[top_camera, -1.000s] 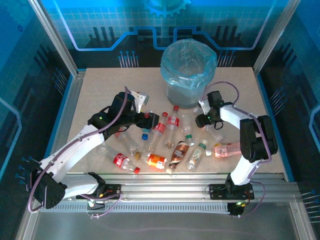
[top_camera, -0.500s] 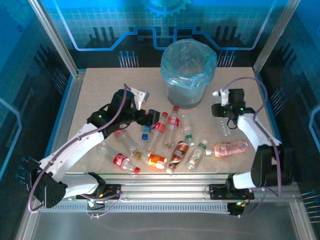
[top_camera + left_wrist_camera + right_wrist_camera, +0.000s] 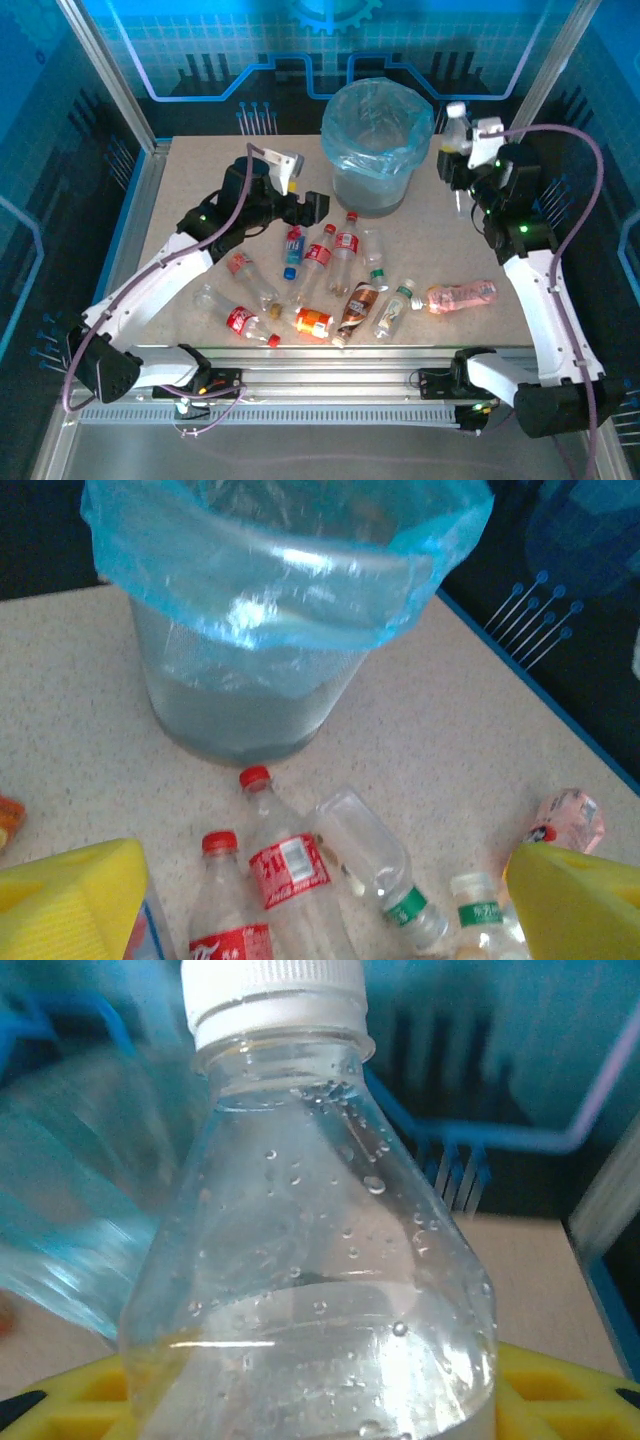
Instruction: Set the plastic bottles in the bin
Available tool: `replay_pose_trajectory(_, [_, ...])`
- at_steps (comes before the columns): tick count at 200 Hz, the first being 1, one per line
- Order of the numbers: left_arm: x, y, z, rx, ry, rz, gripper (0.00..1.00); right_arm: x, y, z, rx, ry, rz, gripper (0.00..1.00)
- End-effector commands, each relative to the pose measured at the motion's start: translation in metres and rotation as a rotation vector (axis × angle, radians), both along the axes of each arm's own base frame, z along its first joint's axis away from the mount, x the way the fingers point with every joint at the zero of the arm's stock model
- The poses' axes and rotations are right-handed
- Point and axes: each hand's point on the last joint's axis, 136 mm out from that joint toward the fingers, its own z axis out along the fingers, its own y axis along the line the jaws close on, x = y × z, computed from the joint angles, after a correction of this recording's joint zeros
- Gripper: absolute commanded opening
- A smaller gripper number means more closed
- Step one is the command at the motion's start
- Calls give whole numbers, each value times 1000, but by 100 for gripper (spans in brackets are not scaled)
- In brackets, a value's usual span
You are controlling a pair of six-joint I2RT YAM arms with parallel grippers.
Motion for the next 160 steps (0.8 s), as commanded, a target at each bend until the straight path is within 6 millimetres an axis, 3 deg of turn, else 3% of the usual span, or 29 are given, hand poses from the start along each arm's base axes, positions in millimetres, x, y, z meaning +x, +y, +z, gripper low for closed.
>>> replay_pose_trajectory(1, [8, -8, 37, -74, -87, 7, 94, 0, 40, 59, -25, -165, 134, 56])
replay_pose_trajectory(20, [13, -10, 48, -109, -112, 14, 95, 11, 77, 89, -12, -279, 245, 56])
replay_pose_trajectory(41, [20, -12, 56, -150, -109, 35, 96, 29, 103, 113, 27, -394, 317, 55])
replay_pose_trajectory(61, [27, -17, 61, -174, -93, 42, 96, 56, 121, 113, 64, -431, 360, 55])
replay_pose_trajectory(78, [36, -19, 65, -184, -91, 61, 96, 81, 130, 107, 95, -465, 372, 55])
replay_pose_trajectory(126, [54, -20, 71, -205, -85, 97, 96, 154, 148, 59, 134, -420, 373, 56])
replay_pose_trajectory(160, [63, -22, 54, -201, -50, 120, 97, 175, 154, 21, 170, -327, 381, 59])
